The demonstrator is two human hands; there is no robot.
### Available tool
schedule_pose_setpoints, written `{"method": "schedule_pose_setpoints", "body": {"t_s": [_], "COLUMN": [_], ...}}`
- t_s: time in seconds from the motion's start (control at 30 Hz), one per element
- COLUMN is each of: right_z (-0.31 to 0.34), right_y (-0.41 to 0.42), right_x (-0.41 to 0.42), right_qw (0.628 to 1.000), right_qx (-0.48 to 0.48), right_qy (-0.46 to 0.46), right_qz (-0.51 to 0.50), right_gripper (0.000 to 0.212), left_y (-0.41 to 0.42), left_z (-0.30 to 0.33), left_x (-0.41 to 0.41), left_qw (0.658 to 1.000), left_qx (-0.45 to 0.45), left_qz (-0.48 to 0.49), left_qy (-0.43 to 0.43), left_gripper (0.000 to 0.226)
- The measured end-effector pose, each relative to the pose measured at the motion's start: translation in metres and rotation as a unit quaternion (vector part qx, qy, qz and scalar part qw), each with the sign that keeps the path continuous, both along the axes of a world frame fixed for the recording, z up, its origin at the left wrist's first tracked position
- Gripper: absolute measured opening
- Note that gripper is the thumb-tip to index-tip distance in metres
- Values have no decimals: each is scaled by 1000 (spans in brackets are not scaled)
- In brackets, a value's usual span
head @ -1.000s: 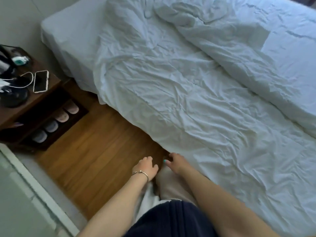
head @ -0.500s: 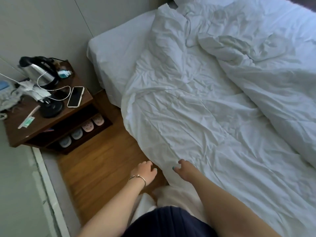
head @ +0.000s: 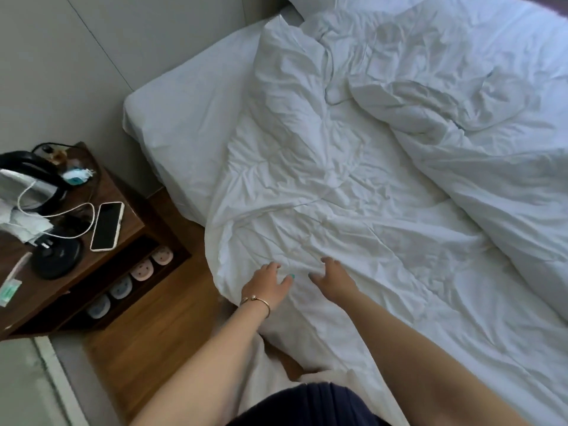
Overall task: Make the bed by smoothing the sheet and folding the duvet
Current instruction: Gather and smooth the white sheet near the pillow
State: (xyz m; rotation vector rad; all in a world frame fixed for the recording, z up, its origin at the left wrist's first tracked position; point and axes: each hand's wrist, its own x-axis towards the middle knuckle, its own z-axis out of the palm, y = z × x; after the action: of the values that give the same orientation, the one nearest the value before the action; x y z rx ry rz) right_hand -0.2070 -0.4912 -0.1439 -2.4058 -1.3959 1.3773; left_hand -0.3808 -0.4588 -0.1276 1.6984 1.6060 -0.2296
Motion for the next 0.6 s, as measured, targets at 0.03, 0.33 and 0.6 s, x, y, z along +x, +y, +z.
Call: {"method": "schedule_pose_setpoints", "body": {"t_s": [0.03, 0.33, 0.6], "right_z": [1, 10, 4], "right_y": [25, 243, 338], "right_x": [-1, -19, 10], "right_qw": [1000, 965, 887], "right_qx": [10, 57, -32], "right_qy": [-4, -24, -65], "right_qz": [-18, -256, -457], "right_gripper": [64, 89, 122], "left_y": [27, 275, 396], "left_z": [0, -17, -20], "left_x": [-2, -2, 24], "left_qw": [1000, 987, 948], "left_qx": [19, 82, 112], "left_qz": [-12, -138, -296], "left_qy": [-9, 11, -6], "left_gripper": [53, 70, 66]}}
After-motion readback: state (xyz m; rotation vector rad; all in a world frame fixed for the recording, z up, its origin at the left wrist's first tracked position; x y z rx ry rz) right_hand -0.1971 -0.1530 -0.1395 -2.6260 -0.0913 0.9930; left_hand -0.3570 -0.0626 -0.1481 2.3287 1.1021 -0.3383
